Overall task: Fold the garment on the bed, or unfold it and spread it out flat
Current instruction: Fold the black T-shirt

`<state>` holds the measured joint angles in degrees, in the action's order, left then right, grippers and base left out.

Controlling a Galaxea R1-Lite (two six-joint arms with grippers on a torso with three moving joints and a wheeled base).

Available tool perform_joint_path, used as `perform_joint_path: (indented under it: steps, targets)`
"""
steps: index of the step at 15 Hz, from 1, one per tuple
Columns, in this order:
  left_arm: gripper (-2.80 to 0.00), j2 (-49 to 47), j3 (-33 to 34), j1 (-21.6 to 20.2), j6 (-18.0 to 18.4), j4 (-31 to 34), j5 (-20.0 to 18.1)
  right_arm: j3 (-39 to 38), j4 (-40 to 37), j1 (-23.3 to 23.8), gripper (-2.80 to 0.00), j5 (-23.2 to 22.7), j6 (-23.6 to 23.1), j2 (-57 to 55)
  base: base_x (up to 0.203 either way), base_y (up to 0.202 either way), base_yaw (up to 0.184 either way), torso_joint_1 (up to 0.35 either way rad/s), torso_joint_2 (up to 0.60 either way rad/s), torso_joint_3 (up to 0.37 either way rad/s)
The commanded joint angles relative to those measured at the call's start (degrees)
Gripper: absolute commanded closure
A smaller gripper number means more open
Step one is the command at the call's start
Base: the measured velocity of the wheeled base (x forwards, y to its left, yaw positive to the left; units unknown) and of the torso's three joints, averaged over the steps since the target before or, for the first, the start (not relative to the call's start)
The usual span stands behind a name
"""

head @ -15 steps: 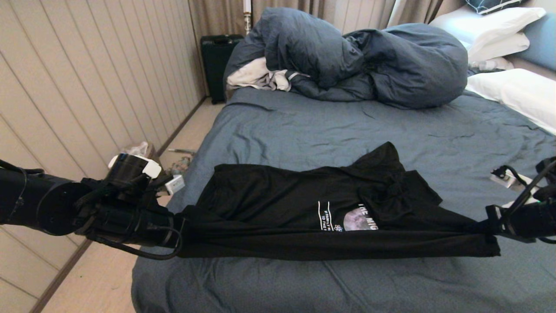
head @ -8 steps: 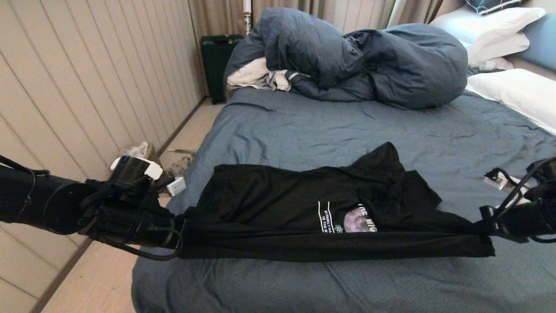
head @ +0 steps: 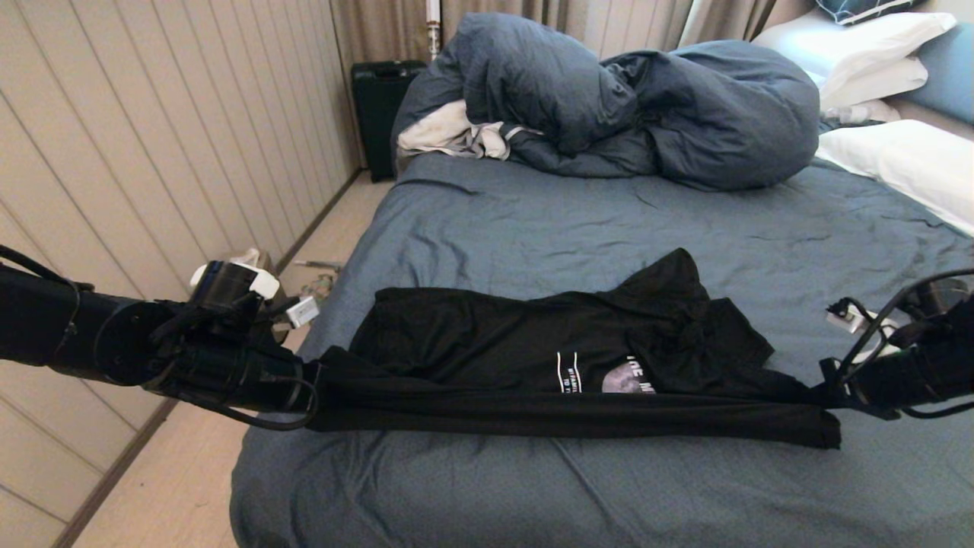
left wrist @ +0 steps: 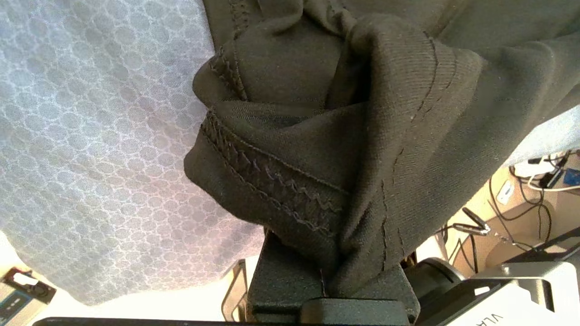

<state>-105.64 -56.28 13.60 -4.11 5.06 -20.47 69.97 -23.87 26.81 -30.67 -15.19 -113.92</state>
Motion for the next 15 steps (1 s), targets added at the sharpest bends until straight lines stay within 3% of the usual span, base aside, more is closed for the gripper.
perform_joint_path:
  steps: [1,6,12,13,15]
  targets:
    - [0.00,-0.26,0.50,0.01,0.06,0.04,-0.10,0.00,-0.12,-0.26,0.00,-0.18,-0.10,-0.51,0.000,0.000,0.000,0.000,0.00,0.000]
    - [0.00,-0.35,1.78,0.11,2.79,0.04,-0.19,0.63,-0.13,-1.08,0.00,-0.25,0.03,-0.25,0.000,0.000,0.000,0.000,0.00,0.000]
    - [0.00,-0.18,0.91,0.09,2.00,-0.34,-1.15,3.50,-0.12,-3.34,0.00,-0.18,3.15,-0.16,0.000,0.000,0.000,0.000,0.00,0.000]
    - [-2.80,0.07,0.99,0.11,2.09,-0.31,-1.23,3.41,-0.12,-3.34,-2.80,-0.18,3.15,-0.07,0.000,0.000,0.000,0.000,0.00,0.000]
    - [-2.80,0.61,1.49,0.11,2.17,-0.23,-1.25,3.04,-0.46,-3.16,-2.80,-0.18,2.69,0.22,0.000,0.000,0.000,0.000,0.00,0.000]
